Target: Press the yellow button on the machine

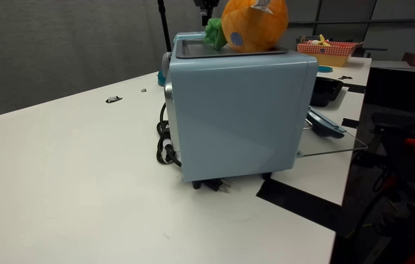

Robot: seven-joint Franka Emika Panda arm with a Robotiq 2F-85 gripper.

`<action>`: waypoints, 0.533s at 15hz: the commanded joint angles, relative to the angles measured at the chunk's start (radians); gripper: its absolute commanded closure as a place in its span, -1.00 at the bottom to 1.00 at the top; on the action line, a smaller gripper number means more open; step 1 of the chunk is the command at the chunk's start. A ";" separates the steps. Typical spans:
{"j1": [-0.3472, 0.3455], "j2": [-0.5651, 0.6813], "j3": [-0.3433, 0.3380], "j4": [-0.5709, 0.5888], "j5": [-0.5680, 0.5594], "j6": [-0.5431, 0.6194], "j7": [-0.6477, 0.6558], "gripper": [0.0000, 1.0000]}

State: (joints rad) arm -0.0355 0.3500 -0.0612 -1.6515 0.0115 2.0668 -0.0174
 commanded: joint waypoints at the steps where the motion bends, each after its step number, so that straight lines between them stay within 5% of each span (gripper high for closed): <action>1: -0.005 0.029 0.003 0.035 -0.023 0.006 0.010 1.00; 8: 0.003 0.028 0.014 0.020 -0.028 0.010 0.008 1.00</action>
State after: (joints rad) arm -0.0336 0.3698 -0.0544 -1.6436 -0.0033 2.0668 -0.0174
